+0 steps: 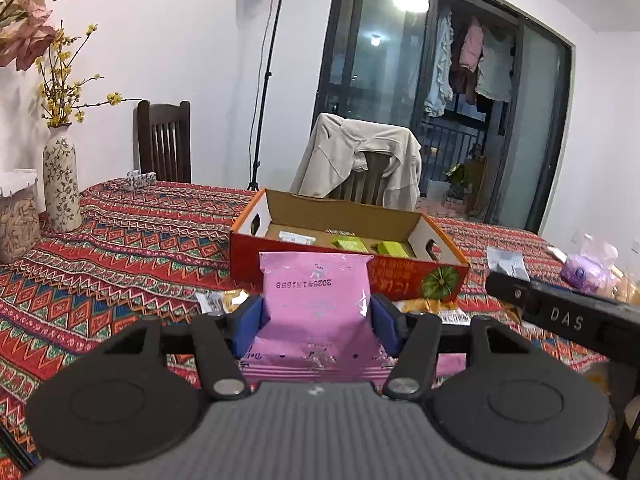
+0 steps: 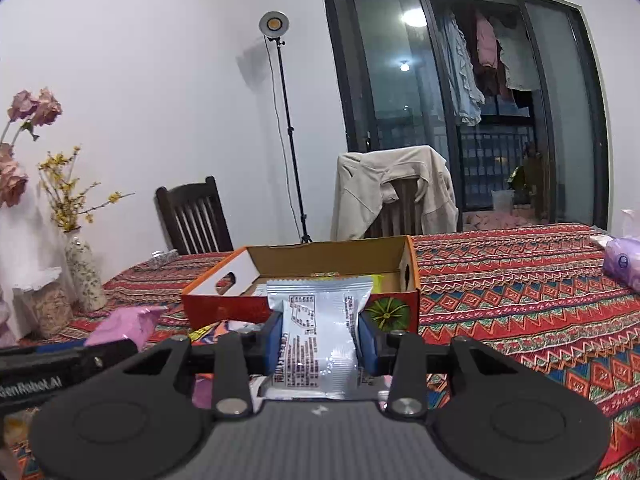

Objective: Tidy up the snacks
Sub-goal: 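Carry both packets over the box and open both grippers to drop them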

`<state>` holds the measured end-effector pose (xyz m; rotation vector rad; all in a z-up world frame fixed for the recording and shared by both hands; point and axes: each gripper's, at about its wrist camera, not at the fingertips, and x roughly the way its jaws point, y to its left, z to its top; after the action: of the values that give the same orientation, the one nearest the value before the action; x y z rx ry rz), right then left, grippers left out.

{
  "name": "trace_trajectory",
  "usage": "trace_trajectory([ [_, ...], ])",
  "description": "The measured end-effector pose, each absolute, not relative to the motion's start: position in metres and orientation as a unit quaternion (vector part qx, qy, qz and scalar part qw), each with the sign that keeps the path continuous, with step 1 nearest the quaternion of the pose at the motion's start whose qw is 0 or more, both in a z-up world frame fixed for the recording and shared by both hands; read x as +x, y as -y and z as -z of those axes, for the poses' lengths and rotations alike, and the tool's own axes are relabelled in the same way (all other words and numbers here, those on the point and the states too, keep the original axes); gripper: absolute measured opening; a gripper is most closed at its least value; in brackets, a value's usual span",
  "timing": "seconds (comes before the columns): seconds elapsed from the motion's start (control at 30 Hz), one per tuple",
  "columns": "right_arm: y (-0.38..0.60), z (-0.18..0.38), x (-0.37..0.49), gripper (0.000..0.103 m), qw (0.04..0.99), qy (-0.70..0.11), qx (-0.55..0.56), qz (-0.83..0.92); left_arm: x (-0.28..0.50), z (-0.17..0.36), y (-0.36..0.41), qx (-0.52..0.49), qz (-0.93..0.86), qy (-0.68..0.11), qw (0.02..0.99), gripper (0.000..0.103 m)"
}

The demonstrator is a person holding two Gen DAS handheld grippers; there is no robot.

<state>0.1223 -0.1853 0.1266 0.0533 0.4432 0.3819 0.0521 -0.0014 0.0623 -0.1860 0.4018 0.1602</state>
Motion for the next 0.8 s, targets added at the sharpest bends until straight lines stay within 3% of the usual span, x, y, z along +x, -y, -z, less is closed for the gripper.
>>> trace_trajectory([
  [0.53, 0.173, -0.136, 0.201, 0.039, 0.959, -0.217, 0.046, -0.173, 0.126, -0.087, -0.021, -0.094, -0.065, -0.164, 0.980, 0.060],
  [0.8, 0.154, -0.127, 0.262, 0.038, 0.951, -0.255, 0.015, -0.172, 0.189, -0.081, -0.043, -0.087, -0.056, -0.204, 0.973, 0.060],
])
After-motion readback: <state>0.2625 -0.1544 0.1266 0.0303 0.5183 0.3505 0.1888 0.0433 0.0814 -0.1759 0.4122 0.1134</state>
